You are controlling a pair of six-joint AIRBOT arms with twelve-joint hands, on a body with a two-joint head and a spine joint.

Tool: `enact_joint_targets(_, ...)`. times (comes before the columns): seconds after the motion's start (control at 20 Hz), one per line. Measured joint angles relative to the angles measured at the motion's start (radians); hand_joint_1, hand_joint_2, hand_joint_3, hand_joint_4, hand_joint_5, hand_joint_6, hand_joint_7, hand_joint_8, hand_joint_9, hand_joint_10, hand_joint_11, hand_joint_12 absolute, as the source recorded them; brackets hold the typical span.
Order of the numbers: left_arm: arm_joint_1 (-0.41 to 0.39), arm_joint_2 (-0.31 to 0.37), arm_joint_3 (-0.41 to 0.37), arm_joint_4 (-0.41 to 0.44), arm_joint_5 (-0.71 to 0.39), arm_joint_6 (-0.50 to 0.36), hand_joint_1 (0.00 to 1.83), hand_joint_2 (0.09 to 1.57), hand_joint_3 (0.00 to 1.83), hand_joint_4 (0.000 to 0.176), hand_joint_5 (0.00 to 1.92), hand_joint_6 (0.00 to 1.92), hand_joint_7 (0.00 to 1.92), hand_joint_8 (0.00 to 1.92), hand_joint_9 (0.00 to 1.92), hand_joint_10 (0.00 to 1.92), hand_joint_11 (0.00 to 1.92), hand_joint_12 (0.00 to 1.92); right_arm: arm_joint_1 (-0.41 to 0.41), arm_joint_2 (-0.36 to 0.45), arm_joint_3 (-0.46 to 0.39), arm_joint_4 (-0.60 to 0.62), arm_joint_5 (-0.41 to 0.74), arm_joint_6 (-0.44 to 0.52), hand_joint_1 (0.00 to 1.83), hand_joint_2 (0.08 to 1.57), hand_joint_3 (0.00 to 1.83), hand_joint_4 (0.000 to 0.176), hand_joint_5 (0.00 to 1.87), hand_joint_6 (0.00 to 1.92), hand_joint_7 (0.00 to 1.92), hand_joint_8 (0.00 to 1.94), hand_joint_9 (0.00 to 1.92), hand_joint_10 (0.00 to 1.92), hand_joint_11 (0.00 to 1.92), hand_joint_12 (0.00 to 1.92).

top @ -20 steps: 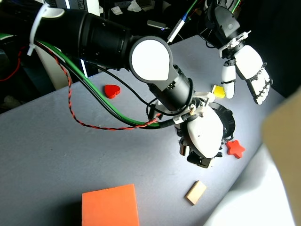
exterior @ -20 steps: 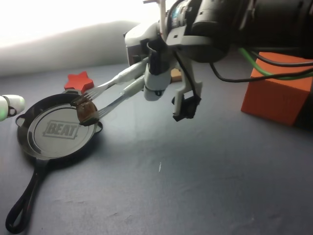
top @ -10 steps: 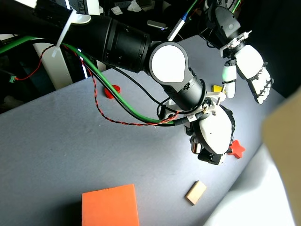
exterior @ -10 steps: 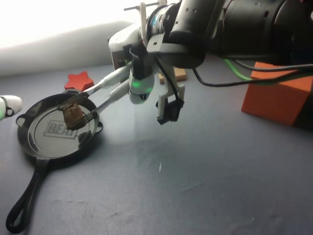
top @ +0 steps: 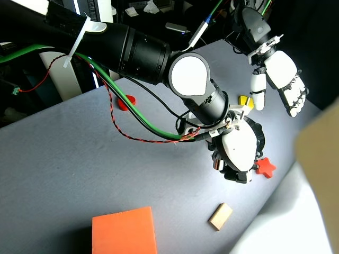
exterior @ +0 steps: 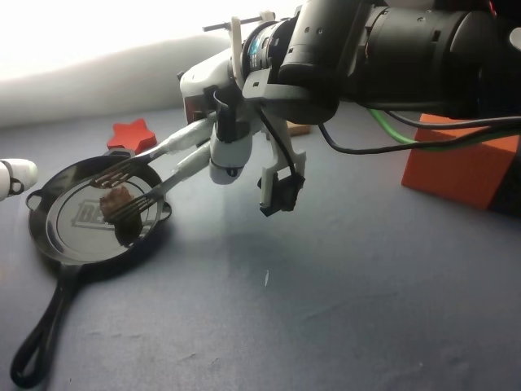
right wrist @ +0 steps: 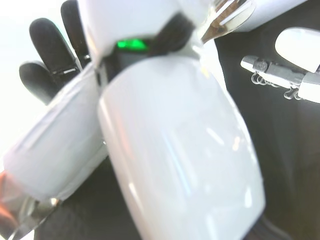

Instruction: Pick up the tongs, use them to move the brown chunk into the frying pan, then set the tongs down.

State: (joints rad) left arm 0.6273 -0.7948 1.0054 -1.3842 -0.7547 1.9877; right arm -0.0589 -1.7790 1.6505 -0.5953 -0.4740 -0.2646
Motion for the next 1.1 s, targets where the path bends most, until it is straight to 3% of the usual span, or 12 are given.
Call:
enact_joint_targets(0.4, 0.0, 0.0, -0.005, 0.0, 0.002, 0.0, 0.0, 1.23, 0.0, 0.0, 0.16, 0.0, 0.16, 0.0, 0.15, 0.0, 0.0, 0.51, 0.0, 0.002, 0.002, 0.001, -0.003, 0.001, 1.03, 1.12, 0.0, 0.0, 0.81, 0.12, 0.96, 0.02, 0.73, 0.56, 0.29, 1.47)
enact_joint_targets(0.55, -0.003, 0.0, -0.01, -0.002, 0.0, 0.001, 0.0, 1.23, 0.0, 0.0, 0.15, 0.01, 0.14, 0.0, 0.13, 0.0, 0.0, 0.44, 0.009, 0.036, -0.018, 0.007, -0.01, 0.023, 1.03, 1.12, 0.0, 0.0, 0.82, 0.11, 0.96, 0.02, 0.73, 0.57, 0.31, 1.45)
enact_joint_targets(0.7, -0.016, -0.008, -0.014, -0.001, -0.003, 0.004, 0.0, 1.23, 0.0, 0.0, 0.16, 0.01, 0.16, 0.0, 0.14, 0.01, 0.0, 0.5, 0.031, 0.094, -0.065, 0.0, -0.016, 0.013, 1.04, 1.13, 0.0, 0.0, 0.83, 0.11, 0.96, 0.02, 0.73, 0.58, 0.31, 1.45)
enact_joint_targets(0.8, -0.024, -0.019, -0.028, 0.0, -0.003, 0.006, 0.0, 1.23, 0.0, 0.0, 0.17, 0.01, 0.16, 0.0, 0.15, 0.0, 0.0, 0.48, 0.042, 0.137, -0.117, -0.004, -0.024, 0.008, 1.05, 1.12, 0.0, 0.0, 0.86, 0.11, 0.98, 0.02, 0.75, 0.57, 0.33, 1.43)
enact_joint_targets(1.1, -0.047, -0.074, -0.063, 0.029, -0.004, 0.003, 0.0, 1.22, 0.0, 0.0, 0.15, 0.0, 0.15, 0.0, 0.14, 0.0, 0.0, 0.43, 0.067, 0.337, -0.42, 0.0, -0.046, -0.029, 1.03, 1.14, 0.01, 0.0, 0.84, 0.1, 0.96, 0.01, 0.74, 0.57, 0.32, 1.44)
